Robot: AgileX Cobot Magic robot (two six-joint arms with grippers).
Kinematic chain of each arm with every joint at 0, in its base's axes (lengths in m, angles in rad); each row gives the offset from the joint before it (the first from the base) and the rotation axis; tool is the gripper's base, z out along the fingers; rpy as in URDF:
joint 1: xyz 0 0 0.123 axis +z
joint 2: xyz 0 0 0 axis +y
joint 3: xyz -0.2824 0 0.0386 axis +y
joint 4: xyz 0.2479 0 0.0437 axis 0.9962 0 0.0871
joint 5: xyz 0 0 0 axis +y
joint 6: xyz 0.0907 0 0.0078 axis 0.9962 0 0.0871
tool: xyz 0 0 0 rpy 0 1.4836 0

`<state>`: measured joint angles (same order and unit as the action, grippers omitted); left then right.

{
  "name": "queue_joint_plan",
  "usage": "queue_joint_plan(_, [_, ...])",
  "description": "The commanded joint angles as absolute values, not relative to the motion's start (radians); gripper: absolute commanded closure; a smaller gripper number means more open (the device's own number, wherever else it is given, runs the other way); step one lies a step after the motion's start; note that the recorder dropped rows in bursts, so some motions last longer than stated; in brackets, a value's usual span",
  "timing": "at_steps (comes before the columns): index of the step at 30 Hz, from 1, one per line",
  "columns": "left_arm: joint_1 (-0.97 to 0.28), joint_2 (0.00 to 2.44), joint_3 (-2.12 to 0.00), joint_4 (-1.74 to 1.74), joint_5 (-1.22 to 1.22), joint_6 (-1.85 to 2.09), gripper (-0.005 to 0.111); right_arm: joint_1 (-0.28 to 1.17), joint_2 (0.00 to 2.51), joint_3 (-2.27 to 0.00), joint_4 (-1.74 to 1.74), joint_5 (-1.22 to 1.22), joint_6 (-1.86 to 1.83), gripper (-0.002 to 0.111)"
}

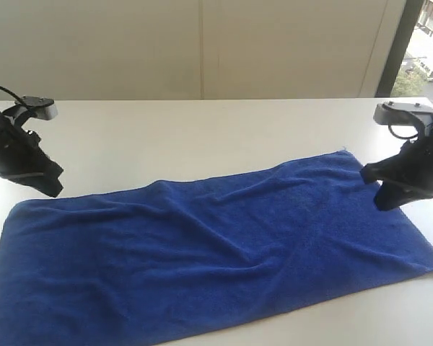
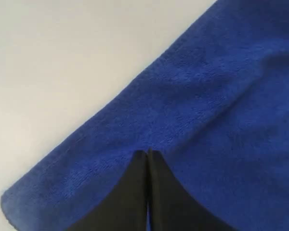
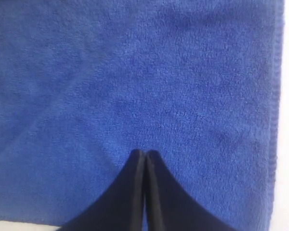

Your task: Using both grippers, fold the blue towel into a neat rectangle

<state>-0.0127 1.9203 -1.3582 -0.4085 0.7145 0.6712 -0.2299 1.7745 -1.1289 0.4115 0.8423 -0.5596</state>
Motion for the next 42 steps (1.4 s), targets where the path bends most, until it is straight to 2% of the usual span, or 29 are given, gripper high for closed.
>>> queue_joint_plan(1, [-0.011,1.957,-1.358,-0.325,0.681,0.62,0.107,-0.206,1.832,-1.126,0.394,0.809,-0.583,0.108])
queue_joint_plan(7, [0.03,1.972,-1.358,-0.184,0.569,0.492,0.107,-0.19,1.846,-1.126,0.081,0.807,-0.354,0.108])
queue_joint_plan(31, [0.049,2.037,-1.358,-0.109,0.506,0.493,0.107,-0.19,1.887,-0.987,-0.066,0.762,-0.211,0.108])
queue_joint_plan(42, [0.117,2.037,-1.358,-0.146,0.486,0.533,0.107,-0.19,1.922,-0.975,-0.199,0.905,-0.101,0.108])
